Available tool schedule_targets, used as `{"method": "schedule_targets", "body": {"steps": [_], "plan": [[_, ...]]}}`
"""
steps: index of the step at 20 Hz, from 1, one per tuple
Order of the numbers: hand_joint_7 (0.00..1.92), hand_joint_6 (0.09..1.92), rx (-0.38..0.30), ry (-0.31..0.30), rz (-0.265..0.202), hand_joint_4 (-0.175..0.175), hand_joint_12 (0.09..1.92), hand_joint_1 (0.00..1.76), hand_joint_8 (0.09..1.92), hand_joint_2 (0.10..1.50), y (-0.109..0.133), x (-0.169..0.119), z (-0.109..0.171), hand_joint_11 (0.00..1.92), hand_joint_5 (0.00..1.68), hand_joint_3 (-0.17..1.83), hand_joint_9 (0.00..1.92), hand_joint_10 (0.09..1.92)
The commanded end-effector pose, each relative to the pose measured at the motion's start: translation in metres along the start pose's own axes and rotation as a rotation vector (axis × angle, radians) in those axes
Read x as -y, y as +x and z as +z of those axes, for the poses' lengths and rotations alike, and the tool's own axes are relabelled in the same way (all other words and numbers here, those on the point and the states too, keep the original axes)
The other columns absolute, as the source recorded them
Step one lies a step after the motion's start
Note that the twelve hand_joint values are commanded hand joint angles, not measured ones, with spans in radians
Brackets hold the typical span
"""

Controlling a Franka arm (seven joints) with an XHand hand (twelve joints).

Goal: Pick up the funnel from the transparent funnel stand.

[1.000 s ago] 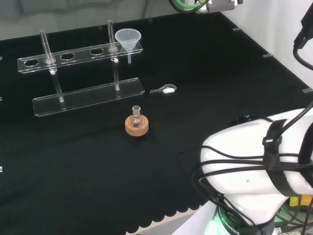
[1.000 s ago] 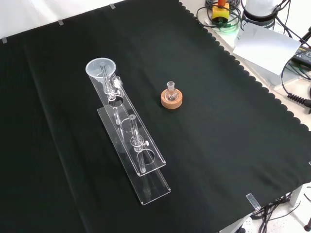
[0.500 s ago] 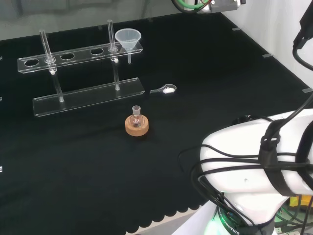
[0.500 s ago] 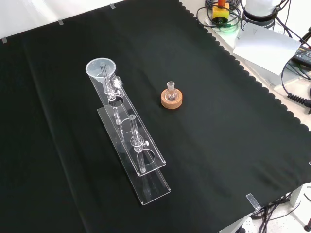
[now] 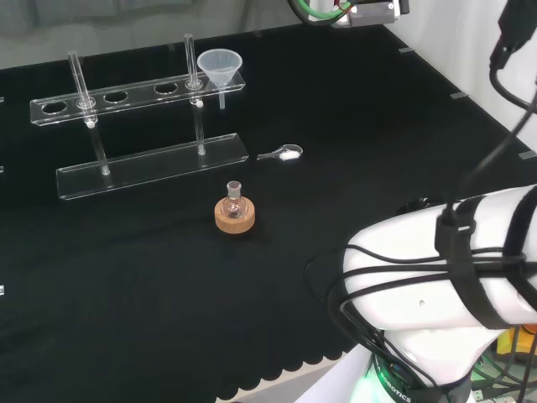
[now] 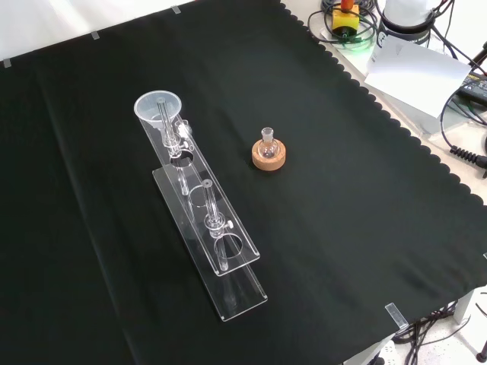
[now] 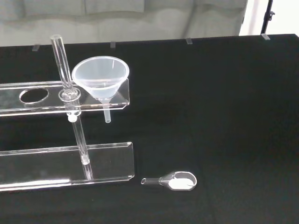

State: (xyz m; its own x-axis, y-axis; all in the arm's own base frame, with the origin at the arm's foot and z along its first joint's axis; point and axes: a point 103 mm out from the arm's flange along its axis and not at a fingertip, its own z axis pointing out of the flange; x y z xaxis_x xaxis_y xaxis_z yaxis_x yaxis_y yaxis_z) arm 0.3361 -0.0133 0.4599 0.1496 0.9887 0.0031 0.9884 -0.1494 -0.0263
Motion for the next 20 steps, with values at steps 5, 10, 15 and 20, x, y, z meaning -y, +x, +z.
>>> {"method": "schedule_targets", "body": {"steps": [5,10,15,20], "plan": [[0.01,0.09,-0.058,0.058,-0.016,-0.027,1.37,0.00,0.50,1.22,-0.023,-0.088,0.042,0.00,0.32,0.34,0.17,0.63],[0.00,0.09,-0.080,0.090,-0.055,-0.032,1.38,0.00,0.50,1.21,-0.020,-0.130,0.059,0.00,0.31,0.33,0.17,0.64],[0.00,0.09,-0.074,0.128,-0.080,-0.037,1.38,0.00,0.49,1.21,-0.013,-0.156,0.077,0.00,0.29,0.32,0.16,0.64],[0.00,0.09,-0.065,0.165,-0.102,-0.042,1.38,0.03,0.49,1.18,-0.003,-0.174,0.097,0.00,0.27,0.30,0.16,0.65]]}}
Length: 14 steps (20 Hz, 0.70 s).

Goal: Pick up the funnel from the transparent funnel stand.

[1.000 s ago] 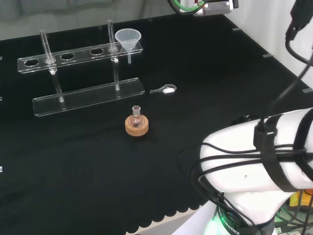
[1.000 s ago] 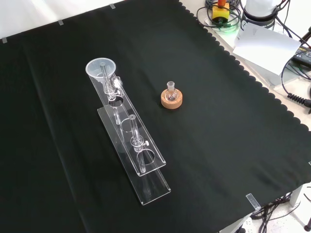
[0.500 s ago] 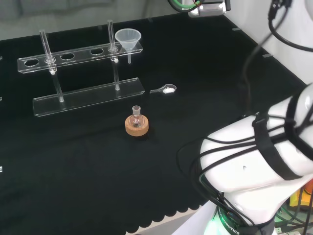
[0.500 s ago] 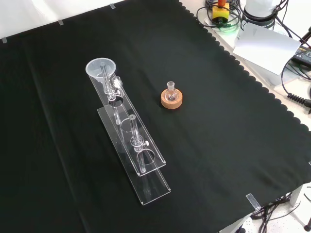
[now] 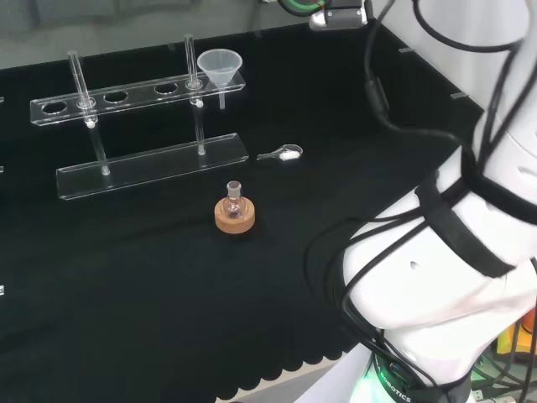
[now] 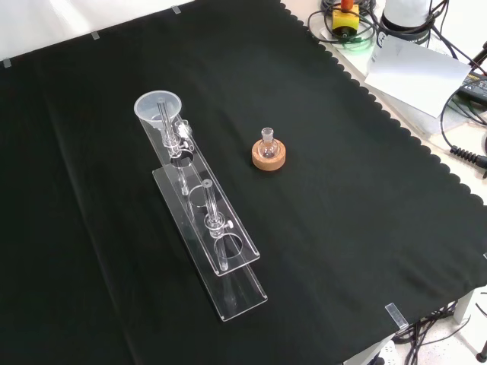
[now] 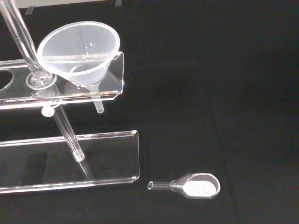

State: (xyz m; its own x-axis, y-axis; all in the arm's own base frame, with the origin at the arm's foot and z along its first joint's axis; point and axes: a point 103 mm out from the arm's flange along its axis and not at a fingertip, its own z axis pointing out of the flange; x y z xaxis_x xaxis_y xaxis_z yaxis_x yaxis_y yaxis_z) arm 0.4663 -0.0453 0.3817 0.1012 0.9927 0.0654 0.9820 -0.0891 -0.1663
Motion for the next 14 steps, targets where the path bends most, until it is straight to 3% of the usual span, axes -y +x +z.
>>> {"method": "schedule_targets", "body": {"steps": [1,6,11,14], "plan": [[0.00,0.09,-0.002,0.034,-0.052,-0.042,1.38,0.05,0.49,1.18,0.007,-0.046,0.021,0.00,0.27,0.29,0.16,0.65],[0.00,0.09,0.041,0.114,-0.073,-0.045,1.38,0.15,0.50,1.12,0.026,-0.064,0.035,0.00,0.22,0.26,0.15,0.66],[0.00,0.09,0.086,0.171,-0.085,-0.055,1.46,0.43,0.49,0.97,0.048,-0.075,0.044,0.03,0.19,0.19,0.18,0.71],[0.00,0.09,0.096,0.205,-0.091,-0.062,1.50,0.51,0.50,0.92,0.060,-0.082,0.049,0.09,0.19,0.17,0.20,0.73]]}}
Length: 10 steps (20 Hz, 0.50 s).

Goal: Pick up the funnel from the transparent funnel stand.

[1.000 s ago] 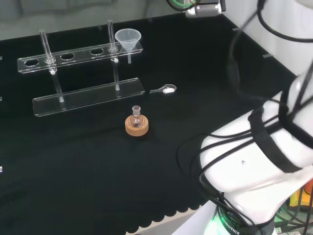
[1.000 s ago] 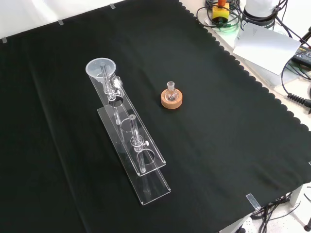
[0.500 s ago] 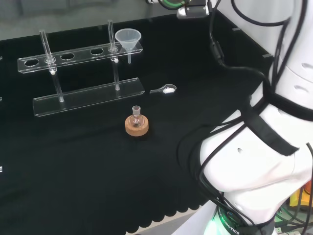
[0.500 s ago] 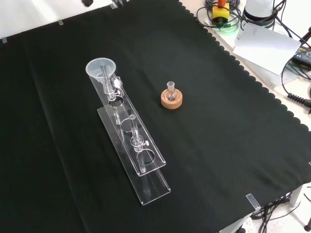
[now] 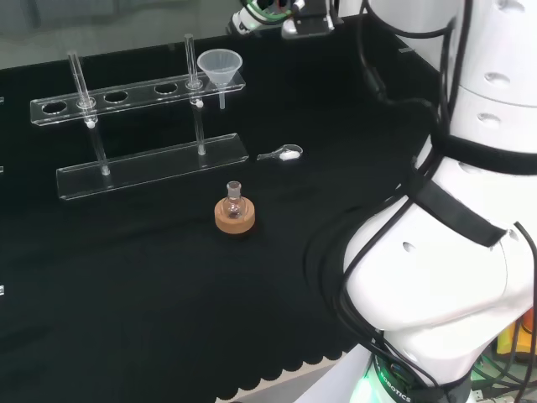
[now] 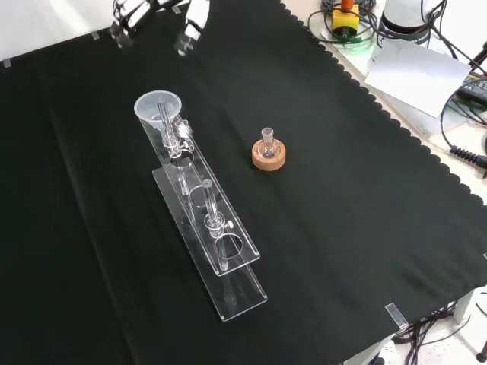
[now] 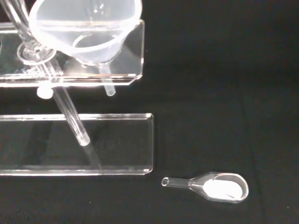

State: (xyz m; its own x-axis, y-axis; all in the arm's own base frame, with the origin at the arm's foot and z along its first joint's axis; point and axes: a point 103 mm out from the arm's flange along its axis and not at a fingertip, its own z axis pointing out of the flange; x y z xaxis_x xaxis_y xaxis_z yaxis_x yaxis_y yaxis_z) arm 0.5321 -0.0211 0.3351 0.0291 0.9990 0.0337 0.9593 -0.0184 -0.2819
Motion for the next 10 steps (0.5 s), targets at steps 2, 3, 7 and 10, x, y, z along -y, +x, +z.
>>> {"method": "schedule_targets", "body": {"steps": [2,3,7,10], "plan": [[0.00,0.09,0.051,0.103,-0.030,-0.068,1.50,0.53,0.49,0.90,0.035,-0.021,0.011,0.11,0.17,0.17,0.20,0.75],[0.00,0.09,0.055,0.108,-0.032,-0.071,1.51,0.54,0.47,0.89,0.038,-0.023,0.013,0.12,0.16,0.17,0.19,0.76],[0.00,0.09,0.060,0.129,-0.049,-0.078,1.51,0.54,0.44,0.87,0.047,-0.031,0.018,0.13,0.14,0.17,0.17,0.78],[0.00,0.09,0.069,0.145,-0.053,-0.080,1.52,0.55,0.43,0.85,0.048,-0.034,0.019,0.14,0.12,0.16,0.17,0.79]]}}
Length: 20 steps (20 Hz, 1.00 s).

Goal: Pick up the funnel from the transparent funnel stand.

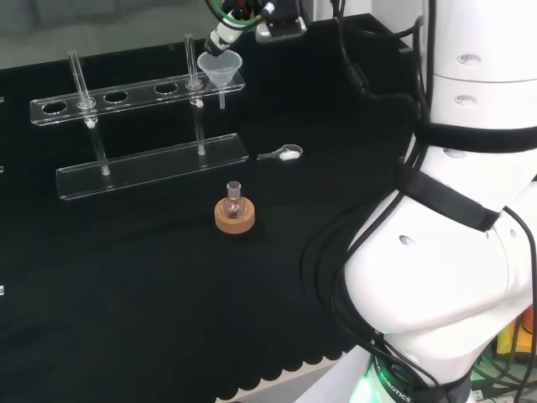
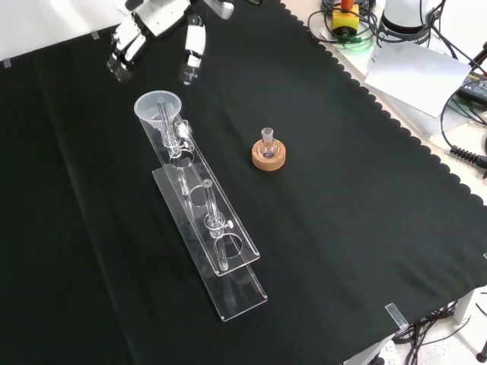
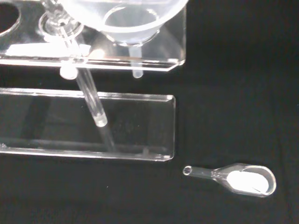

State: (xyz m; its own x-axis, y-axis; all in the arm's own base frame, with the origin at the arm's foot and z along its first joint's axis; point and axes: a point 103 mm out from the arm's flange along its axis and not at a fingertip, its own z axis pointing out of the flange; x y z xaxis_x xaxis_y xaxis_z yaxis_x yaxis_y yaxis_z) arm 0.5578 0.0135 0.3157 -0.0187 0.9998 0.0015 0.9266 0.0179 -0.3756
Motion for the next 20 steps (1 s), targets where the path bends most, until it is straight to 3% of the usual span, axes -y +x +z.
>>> {"method": "schedule_targets", "body": {"steps": [1,20], "plan": [[0.00,0.09,0.030,0.054,-0.018,-0.081,1.52,0.56,0.43,0.84,0.016,-0.007,0.006,0.16,0.12,0.16,0.17,0.80],[0.00,0.09,0.103,0.102,-0.021,-0.087,1.50,0.62,0.35,0.79,0.026,-0.019,0.017,0.20,0.07,0.18,0.14,0.83]]}}
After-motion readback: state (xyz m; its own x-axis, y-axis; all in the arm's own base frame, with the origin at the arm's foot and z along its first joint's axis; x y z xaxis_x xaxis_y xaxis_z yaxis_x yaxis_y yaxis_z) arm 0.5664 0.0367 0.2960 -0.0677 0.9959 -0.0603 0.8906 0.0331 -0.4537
